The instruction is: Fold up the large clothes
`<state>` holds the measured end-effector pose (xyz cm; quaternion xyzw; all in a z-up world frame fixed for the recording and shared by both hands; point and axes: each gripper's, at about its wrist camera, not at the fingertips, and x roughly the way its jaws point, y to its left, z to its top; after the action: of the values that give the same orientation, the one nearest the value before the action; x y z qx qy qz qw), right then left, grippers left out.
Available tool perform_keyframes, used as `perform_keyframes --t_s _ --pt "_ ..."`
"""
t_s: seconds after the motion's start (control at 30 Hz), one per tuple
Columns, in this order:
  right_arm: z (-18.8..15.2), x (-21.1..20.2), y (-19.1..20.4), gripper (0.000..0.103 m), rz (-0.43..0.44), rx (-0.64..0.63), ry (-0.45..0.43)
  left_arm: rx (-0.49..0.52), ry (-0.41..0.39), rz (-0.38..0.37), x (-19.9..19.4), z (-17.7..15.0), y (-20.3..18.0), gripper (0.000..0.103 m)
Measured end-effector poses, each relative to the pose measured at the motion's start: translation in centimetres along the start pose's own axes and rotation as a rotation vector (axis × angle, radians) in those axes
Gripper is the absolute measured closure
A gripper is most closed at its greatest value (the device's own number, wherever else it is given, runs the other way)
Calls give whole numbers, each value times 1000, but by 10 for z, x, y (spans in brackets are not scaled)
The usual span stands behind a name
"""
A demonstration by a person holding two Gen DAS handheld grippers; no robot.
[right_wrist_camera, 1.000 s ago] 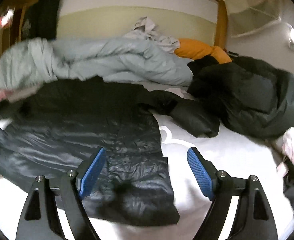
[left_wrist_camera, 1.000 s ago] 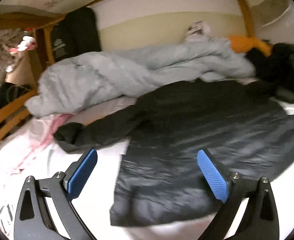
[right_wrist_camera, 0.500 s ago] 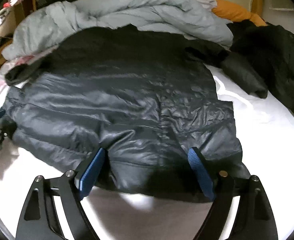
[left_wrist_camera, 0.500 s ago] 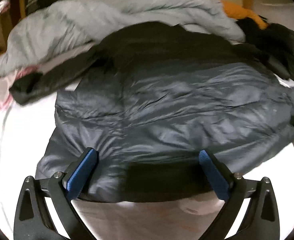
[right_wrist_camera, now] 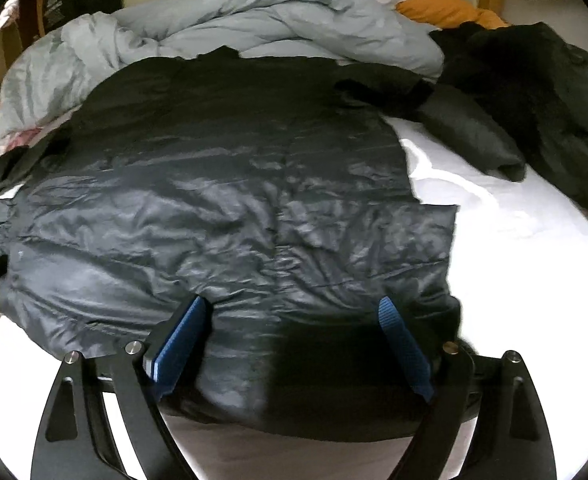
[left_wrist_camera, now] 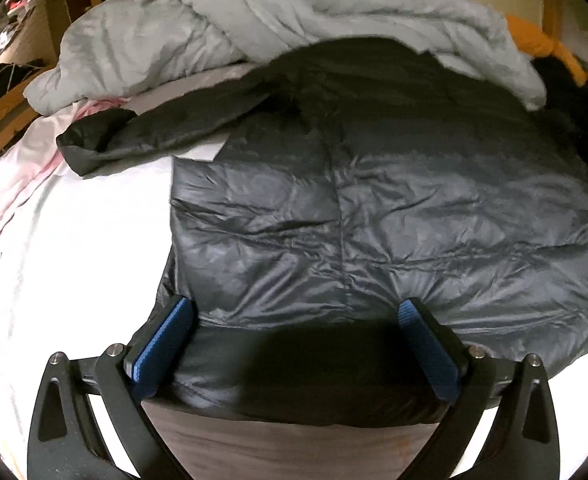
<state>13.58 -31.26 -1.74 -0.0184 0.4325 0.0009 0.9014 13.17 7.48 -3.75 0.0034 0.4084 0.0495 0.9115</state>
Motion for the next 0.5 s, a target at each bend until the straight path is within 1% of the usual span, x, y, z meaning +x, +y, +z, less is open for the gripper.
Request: perform_keyframes --t_s 0.1,0.2,0.27,0.37,0.5 --pt "0 -9 -11 14 -42 43 -24 16 -112 -33 -27 2 2 4" --pt "2 -31 -19 14 -34 76 -80 52 -215 -44 -57 8 -2 4" --pt "3 -47 -22 14 -20 88 -124 52 -260 -71 -73 10 -2 4" --pt "4 -66 -20 14 27 98 -172 65 -283 -148 -82 10 -7 4" --pt "3 -72 1 14 96 73 -184 138 -273 -224 -79 8 -33 4"
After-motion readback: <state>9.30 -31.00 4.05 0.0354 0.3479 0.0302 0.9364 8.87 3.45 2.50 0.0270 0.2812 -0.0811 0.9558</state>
